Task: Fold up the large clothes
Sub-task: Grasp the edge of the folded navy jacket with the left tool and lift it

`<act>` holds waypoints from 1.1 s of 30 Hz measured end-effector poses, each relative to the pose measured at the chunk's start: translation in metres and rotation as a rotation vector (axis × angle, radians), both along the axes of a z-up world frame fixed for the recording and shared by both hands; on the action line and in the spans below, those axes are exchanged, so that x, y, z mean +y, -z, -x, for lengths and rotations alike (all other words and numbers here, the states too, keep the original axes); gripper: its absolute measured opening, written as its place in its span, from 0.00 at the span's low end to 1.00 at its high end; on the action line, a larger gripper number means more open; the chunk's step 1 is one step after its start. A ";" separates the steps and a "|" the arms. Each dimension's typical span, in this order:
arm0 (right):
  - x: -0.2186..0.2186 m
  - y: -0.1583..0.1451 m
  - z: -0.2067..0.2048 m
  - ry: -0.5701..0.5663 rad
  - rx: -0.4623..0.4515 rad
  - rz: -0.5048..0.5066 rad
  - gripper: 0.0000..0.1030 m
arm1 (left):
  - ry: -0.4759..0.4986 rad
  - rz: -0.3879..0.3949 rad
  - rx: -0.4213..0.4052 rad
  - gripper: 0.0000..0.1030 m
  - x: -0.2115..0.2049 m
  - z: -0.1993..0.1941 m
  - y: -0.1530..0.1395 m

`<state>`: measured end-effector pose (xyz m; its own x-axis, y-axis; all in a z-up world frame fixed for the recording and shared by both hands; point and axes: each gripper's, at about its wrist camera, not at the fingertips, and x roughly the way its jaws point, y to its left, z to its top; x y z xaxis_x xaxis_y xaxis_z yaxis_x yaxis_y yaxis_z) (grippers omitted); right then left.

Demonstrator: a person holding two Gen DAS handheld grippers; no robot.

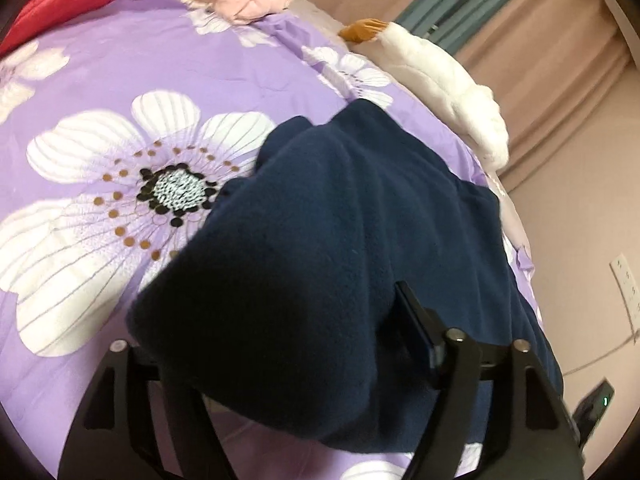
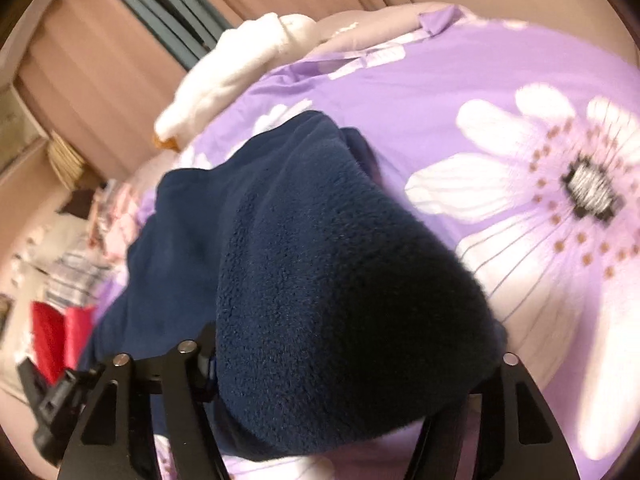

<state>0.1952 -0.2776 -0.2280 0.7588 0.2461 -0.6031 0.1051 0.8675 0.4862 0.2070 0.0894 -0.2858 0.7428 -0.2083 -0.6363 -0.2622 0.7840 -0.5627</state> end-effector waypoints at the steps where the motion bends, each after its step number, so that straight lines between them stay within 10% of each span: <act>1: 0.002 -0.001 0.003 -0.002 -0.010 0.032 0.65 | -0.008 0.026 0.005 0.80 0.003 -0.002 0.003; 9: -0.016 -0.007 0.023 0.070 -0.033 0.055 0.72 | 0.005 -0.072 0.028 0.83 -0.009 -0.005 -0.005; 18: -0.014 -0.023 0.046 0.343 -0.113 0.309 0.84 | -0.021 0.024 0.046 0.83 0.006 -0.001 0.000; 25: -0.036 -0.019 0.050 0.341 -0.136 0.169 0.84 | -0.063 -0.003 0.001 0.81 0.000 0.000 0.002; 33: -0.006 -0.035 0.056 0.296 -0.264 0.269 0.79 | -0.084 -0.182 -0.062 0.50 -0.028 0.002 -0.010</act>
<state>0.1395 -0.2838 -0.1933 0.9084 -0.1422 -0.3932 0.2700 0.9175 0.2920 0.2053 0.0613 -0.2755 0.7916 -0.0301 -0.6103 -0.3001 0.8509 -0.4311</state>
